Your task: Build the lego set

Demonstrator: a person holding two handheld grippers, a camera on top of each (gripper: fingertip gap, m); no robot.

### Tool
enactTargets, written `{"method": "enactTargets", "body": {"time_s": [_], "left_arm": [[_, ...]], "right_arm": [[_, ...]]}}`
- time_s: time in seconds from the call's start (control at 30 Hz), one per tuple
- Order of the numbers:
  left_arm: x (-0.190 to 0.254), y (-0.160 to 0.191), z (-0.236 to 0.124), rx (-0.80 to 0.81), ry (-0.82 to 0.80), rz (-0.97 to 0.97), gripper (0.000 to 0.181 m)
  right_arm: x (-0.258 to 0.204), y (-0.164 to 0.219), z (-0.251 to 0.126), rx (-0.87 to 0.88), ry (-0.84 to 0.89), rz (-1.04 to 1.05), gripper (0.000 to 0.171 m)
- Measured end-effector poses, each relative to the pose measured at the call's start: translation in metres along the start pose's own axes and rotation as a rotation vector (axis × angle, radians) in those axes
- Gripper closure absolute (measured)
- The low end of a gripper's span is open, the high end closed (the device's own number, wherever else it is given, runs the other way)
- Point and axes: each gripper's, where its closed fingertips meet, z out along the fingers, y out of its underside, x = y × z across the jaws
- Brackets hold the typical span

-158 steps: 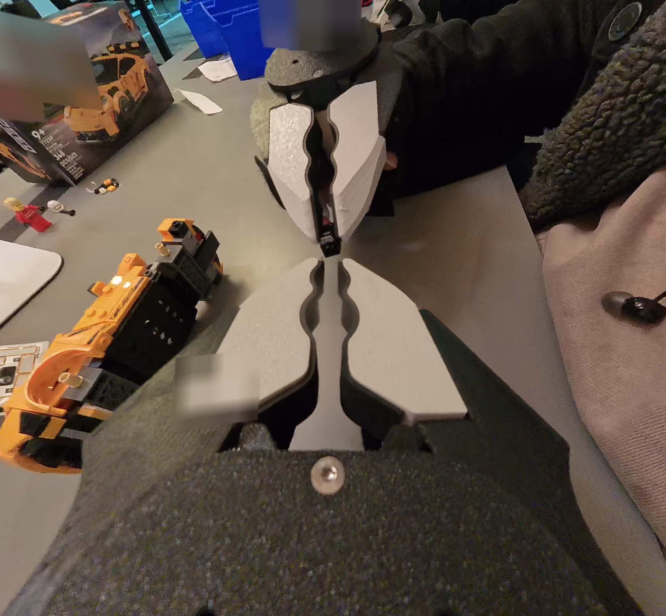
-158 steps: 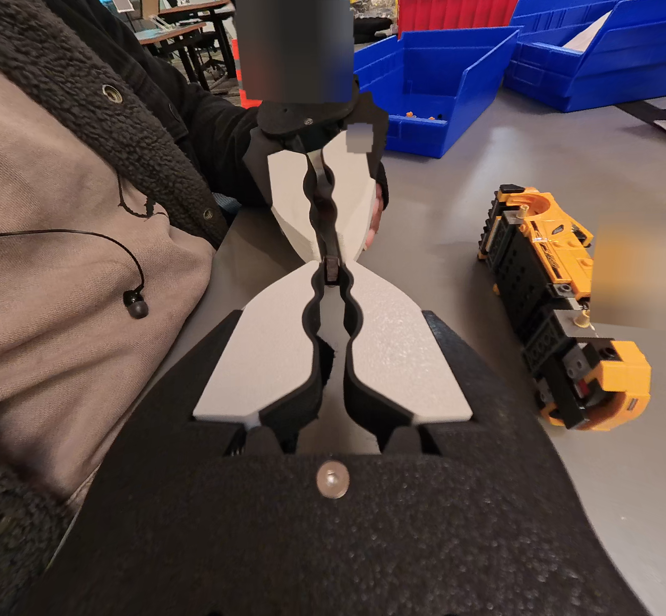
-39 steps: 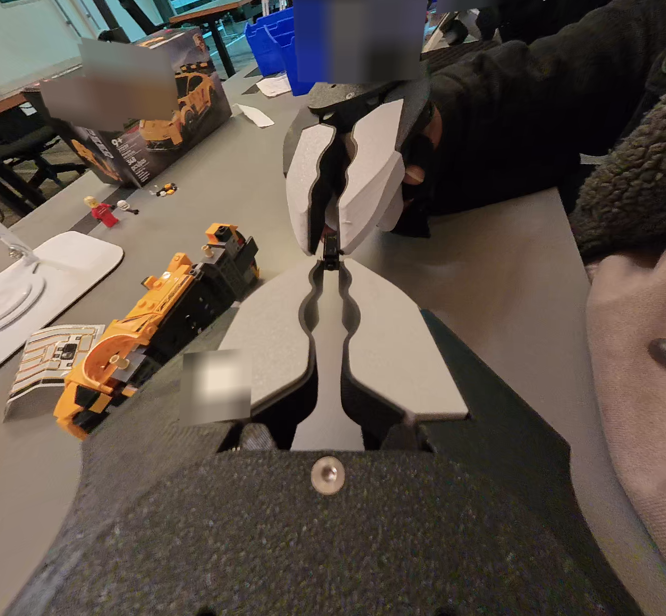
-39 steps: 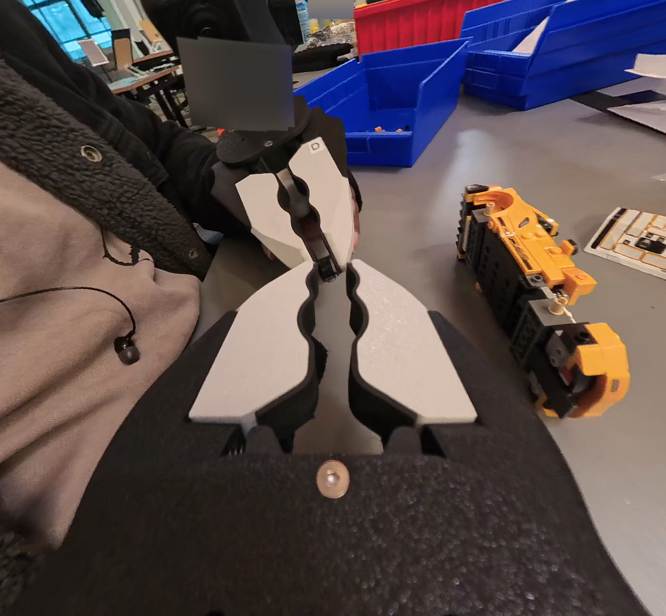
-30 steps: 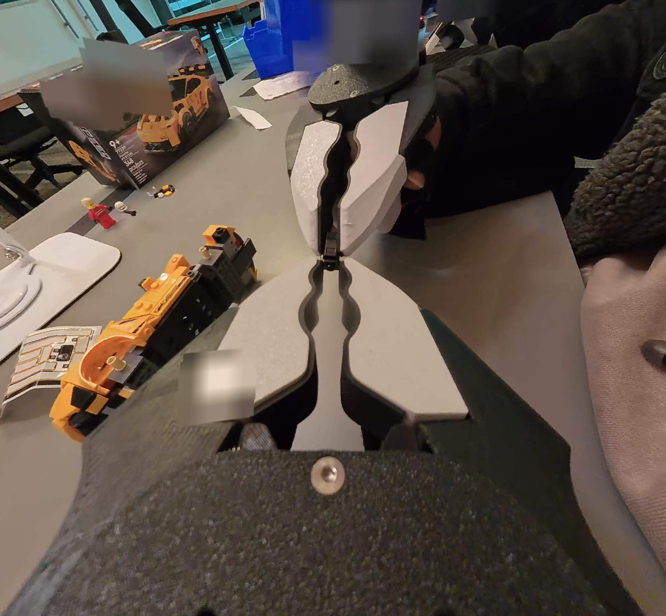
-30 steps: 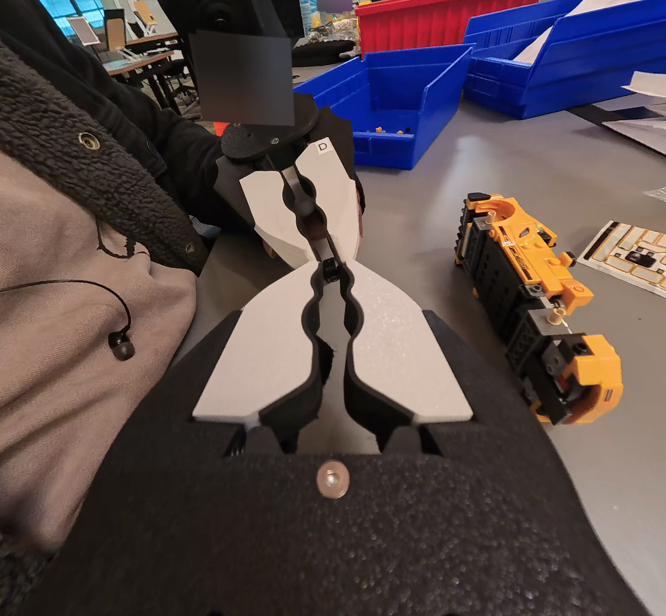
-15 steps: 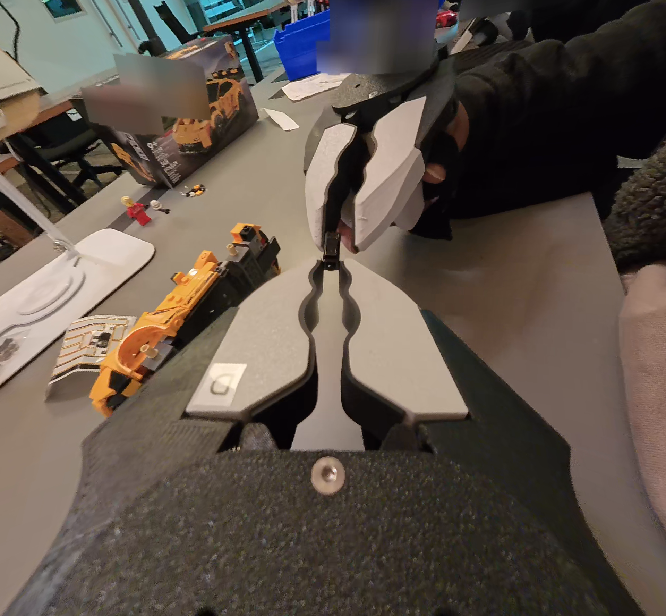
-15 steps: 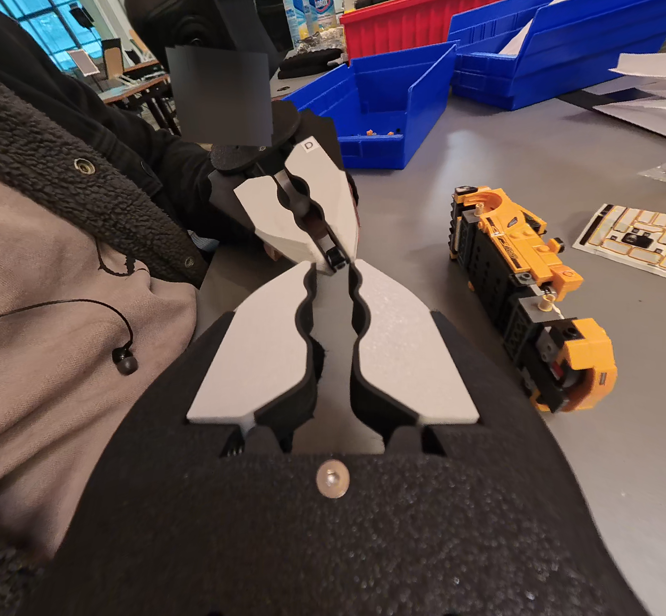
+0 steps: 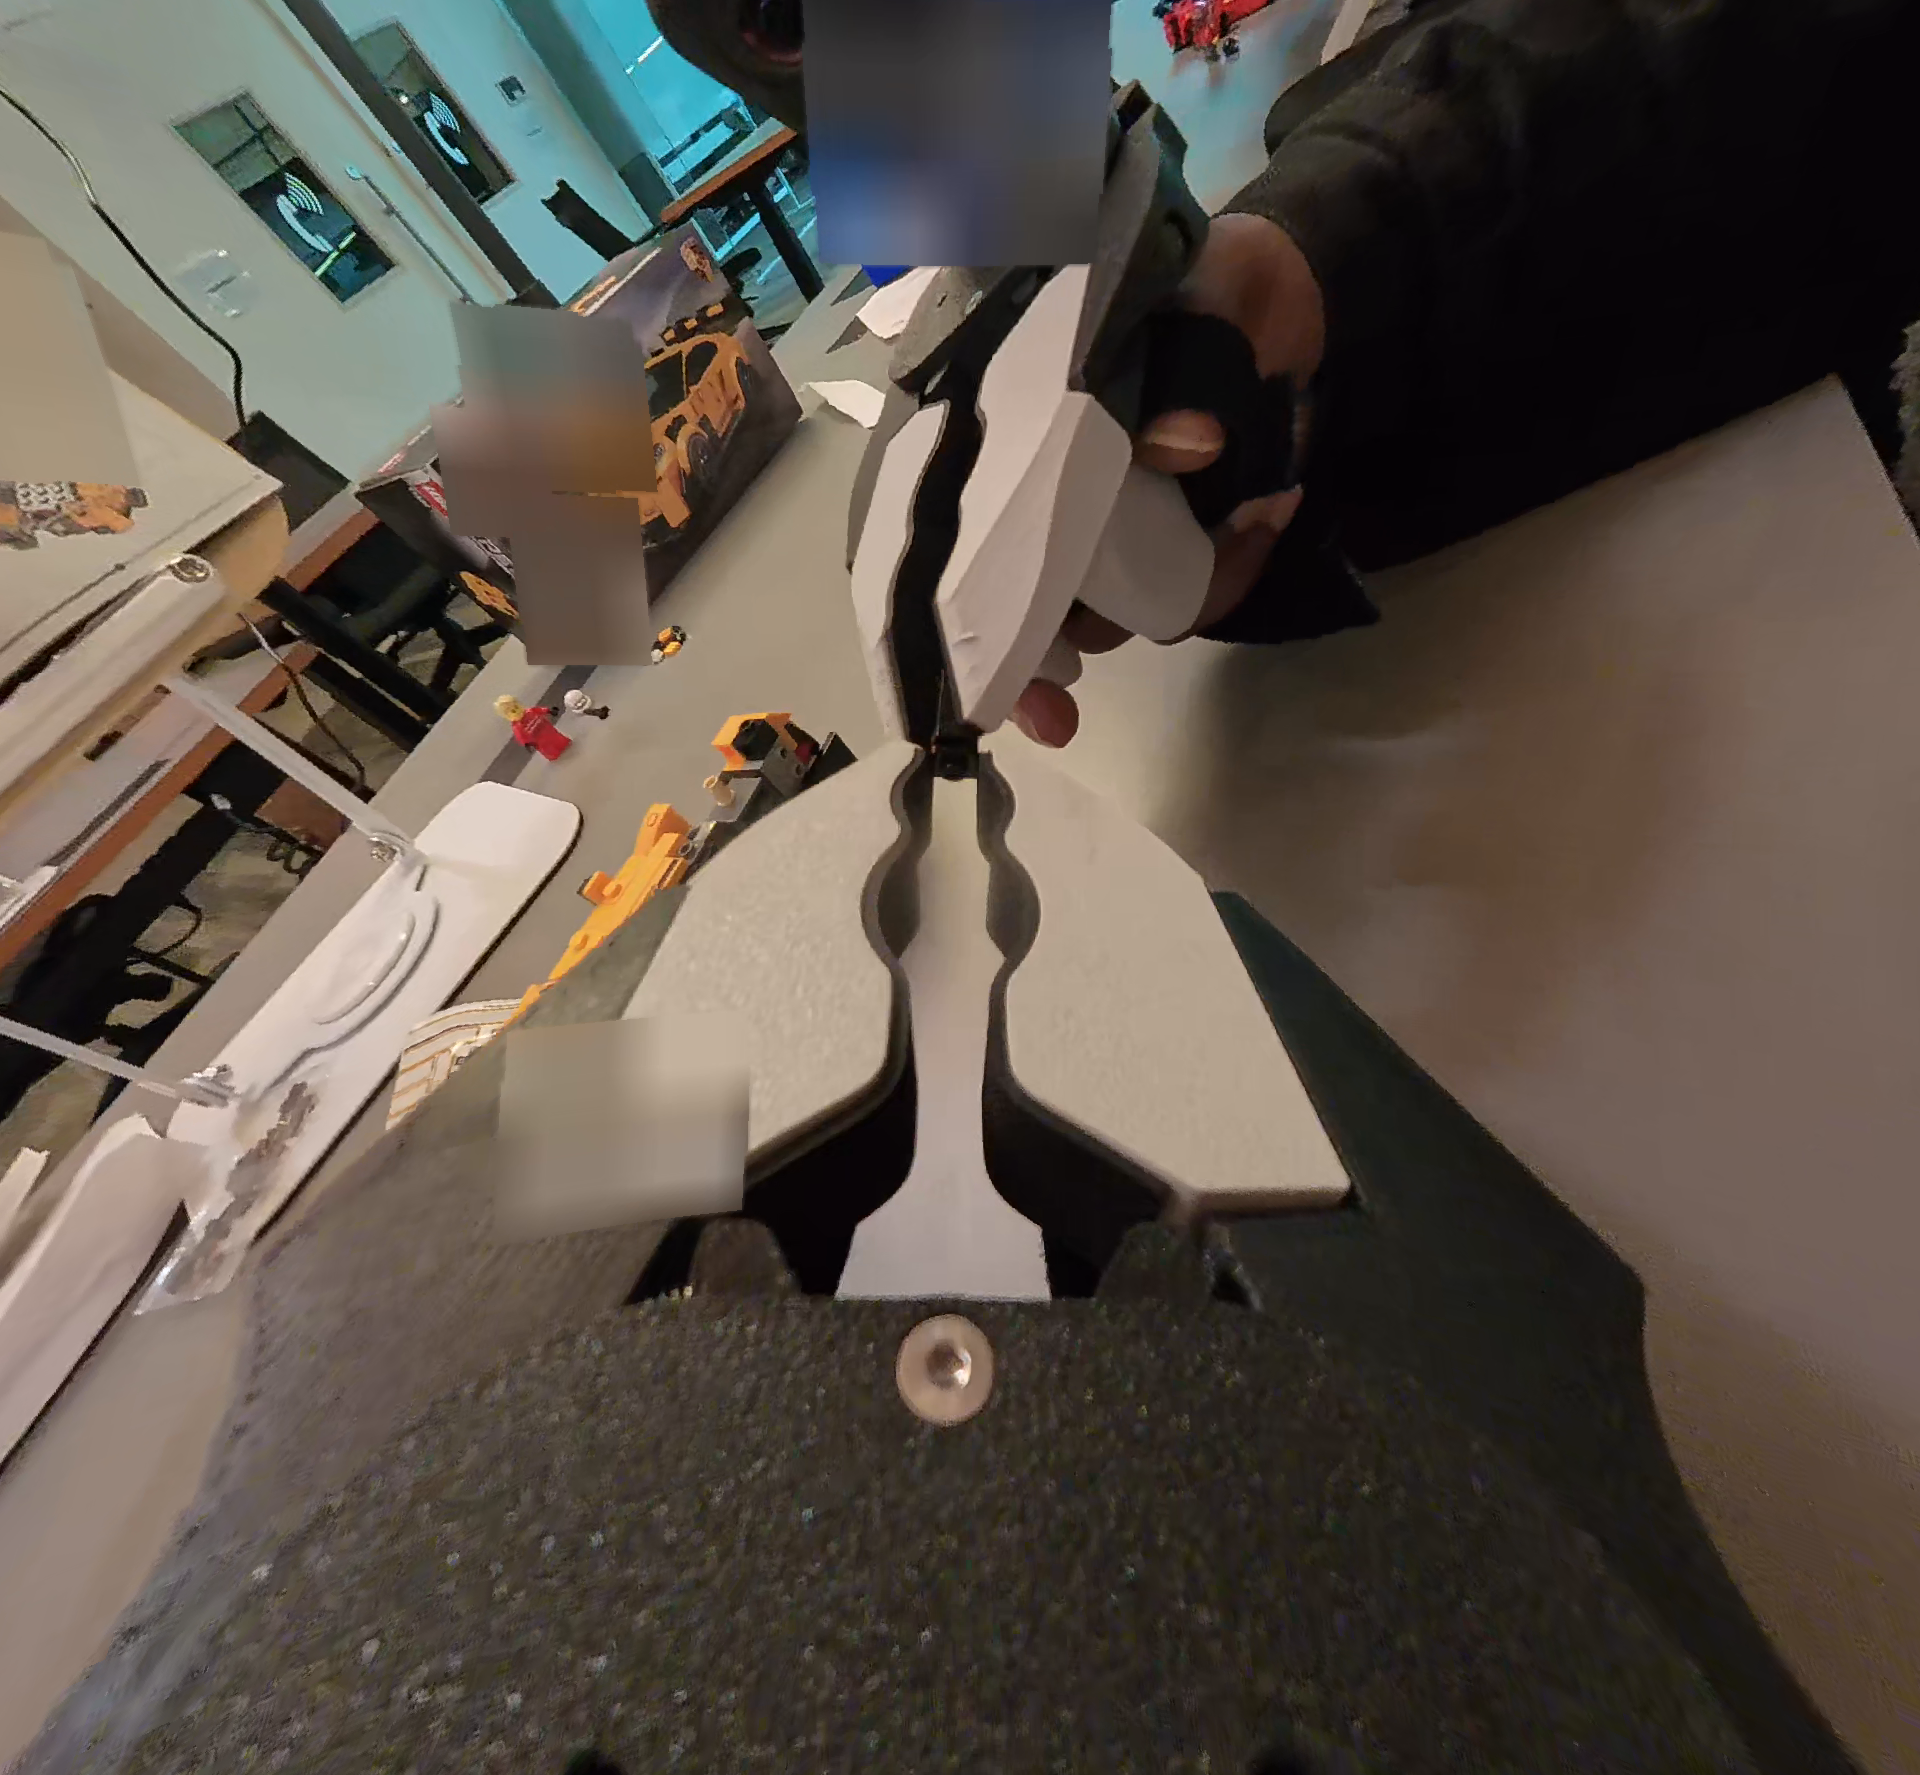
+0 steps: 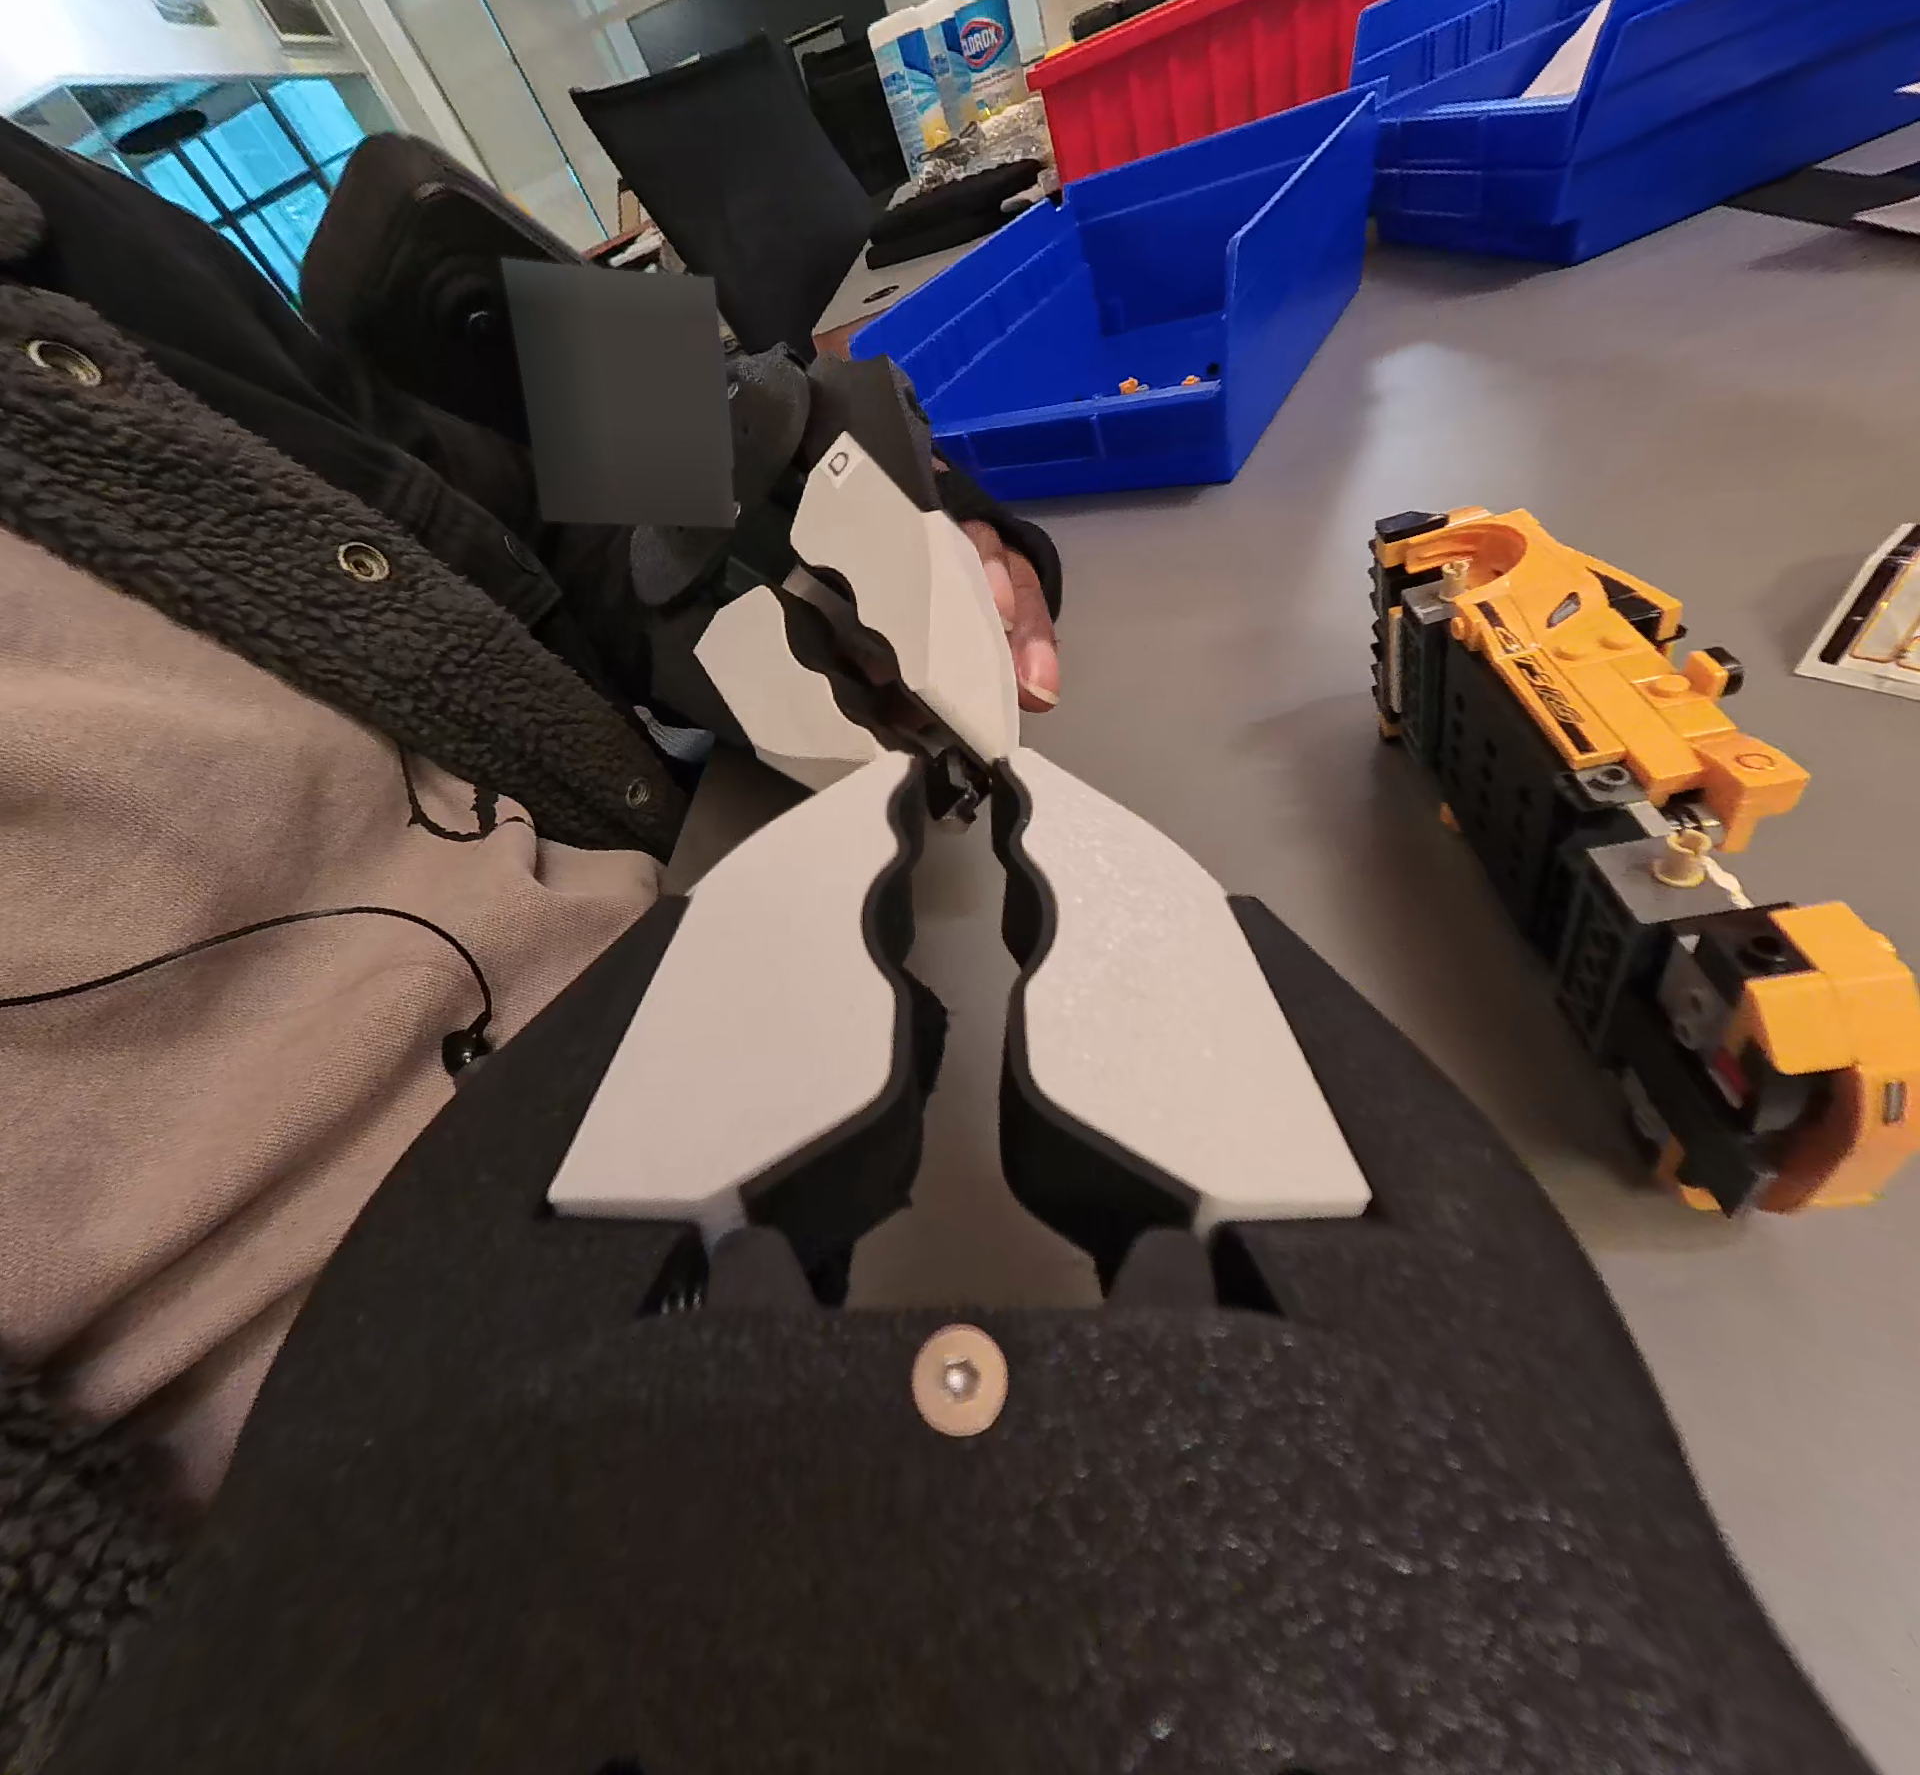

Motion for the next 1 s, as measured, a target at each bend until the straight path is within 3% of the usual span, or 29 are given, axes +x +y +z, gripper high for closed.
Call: {"method": "enactTargets", "body": {"time_s": [0.3,0.57,0.83,1.0], "left_arm": [[0.002,0.002,0.001,-0.018,0.019,-0.018,0.173],[0.001,0.001,-0.001,0.012,0.097,-0.195,0.168],[0.009,0.007,-0.001,0.0,0.224,-0.41,0.172],[0.013,0.015,0.002,-0.044,0.253,-0.444,0.172]], "right_arm": [[0.001,0.003,0.0,-0.036,0.019,-0.027,0.16],[0.01,0.002,-0.007,-0.043,0.07,-0.042,0.16],[0.018,0.019,-0.006,-0.174,0.174,-0.221,0.16],[0.018,0.024,-0.007,-0.215,0.179,-0.237,0.16]]}}
